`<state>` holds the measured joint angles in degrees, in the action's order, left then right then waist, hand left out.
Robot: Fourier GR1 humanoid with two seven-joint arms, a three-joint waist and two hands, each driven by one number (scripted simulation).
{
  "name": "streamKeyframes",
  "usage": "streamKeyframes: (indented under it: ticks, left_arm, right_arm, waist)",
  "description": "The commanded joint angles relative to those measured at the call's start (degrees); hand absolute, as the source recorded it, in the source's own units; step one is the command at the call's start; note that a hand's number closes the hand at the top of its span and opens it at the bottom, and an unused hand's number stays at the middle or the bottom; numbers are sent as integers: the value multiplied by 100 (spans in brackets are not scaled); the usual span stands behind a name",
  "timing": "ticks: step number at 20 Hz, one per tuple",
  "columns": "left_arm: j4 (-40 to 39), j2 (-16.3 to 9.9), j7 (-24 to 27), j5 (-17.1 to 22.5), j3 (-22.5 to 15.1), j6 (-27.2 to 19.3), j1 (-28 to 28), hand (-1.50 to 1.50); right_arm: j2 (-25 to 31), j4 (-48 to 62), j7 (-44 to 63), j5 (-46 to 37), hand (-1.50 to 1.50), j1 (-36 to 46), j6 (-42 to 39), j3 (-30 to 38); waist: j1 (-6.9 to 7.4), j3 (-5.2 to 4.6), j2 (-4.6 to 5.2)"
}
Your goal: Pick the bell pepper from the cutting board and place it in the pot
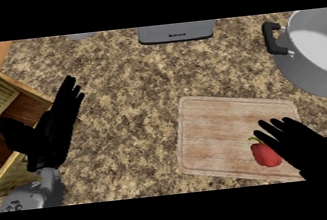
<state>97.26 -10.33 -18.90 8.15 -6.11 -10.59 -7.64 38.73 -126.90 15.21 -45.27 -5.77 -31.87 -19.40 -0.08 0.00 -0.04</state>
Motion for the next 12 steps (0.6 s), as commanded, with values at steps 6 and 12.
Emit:
streamKeyframes:
  ticks: [6, 12]
  left_arm:
    - [255, 118, -123, -66, 158, 195, 133, 0]
    - [-194, 181, 119, -188, 276, 280, -47, 0]
  right_arm:
    - [-924, 263, 248, -766, -150, 71, -205, -331]
    - [-1001, 980, 57, -1540, -150, -81, 358, -490]
  waist:
    - [13, -1, 0]
    - [-6, 1, 3]
